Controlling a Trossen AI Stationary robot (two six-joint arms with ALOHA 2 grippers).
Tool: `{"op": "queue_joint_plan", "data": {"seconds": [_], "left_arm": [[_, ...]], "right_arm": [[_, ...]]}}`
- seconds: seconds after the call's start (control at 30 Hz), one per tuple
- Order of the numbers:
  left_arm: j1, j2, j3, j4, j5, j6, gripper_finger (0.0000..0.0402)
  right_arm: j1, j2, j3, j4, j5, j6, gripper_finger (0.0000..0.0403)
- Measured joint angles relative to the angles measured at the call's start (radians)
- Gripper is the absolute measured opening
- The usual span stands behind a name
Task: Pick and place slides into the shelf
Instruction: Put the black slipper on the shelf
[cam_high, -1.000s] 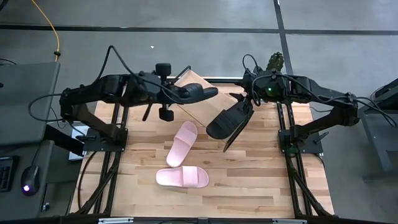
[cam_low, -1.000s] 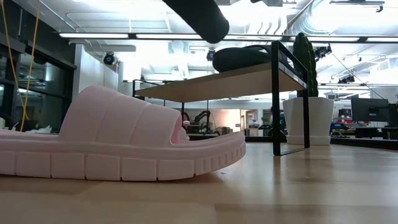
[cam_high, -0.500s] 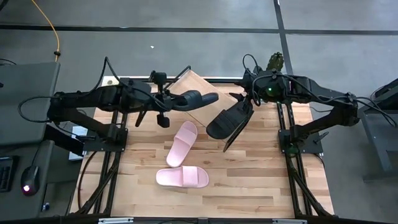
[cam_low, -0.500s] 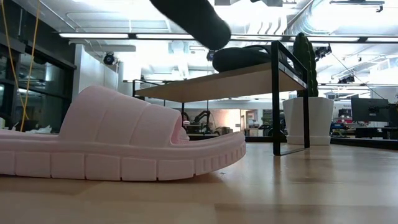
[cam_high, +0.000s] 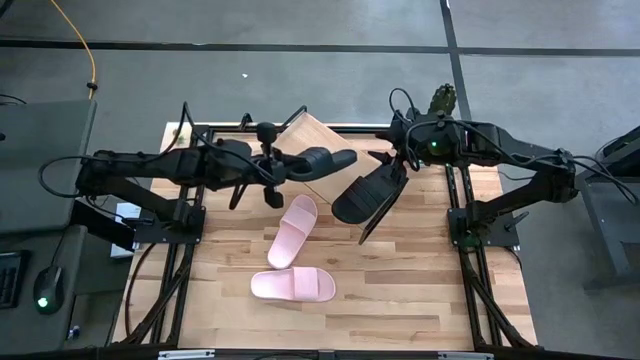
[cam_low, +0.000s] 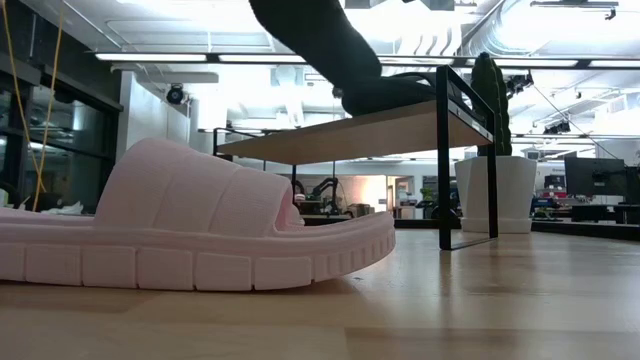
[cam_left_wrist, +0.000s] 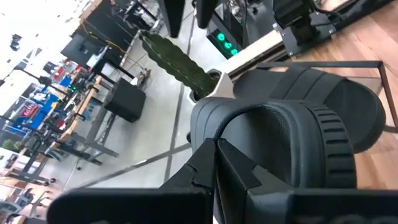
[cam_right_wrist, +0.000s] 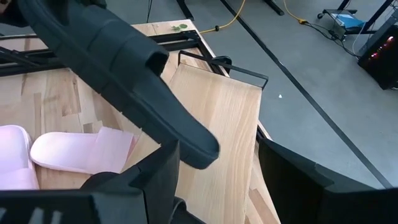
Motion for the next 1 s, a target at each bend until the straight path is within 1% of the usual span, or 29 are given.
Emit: {"op": "queue_joint_plan", "data": {"seconds": [0.17,0.27,0.4,0.67,1.0], "left_arm": [[0.041,0.0,0.0,-0.003,0.052,-0.024,0.0],[0.081,0.0,0.0,-0.009,0.066,-0.046,0.0],[0.116,0.001,-0.013,0.011,0.151,-0.054,0.0],[0.145,0.003,-0.152,0.166,0.165,-0.044,0.0],[0.142,-0.009,-0.162,0.182,0.158,-0.06,0.0]], "right_arm": [[0.012,0.0,0.0,0.0,0.0,-0.005,0.0211],[0.02,0.0,0.0,0.0,0.0,-0.005,0.0211],[0.027,0.0,0.0,0.0,0.0,-0.006,0.0211],[0.027,0.0,0.0,0.0,0.0,-0.005,0.0211],[0.027,0.0,0.0,0.0,0.0,-0.004,0.0211]]}}
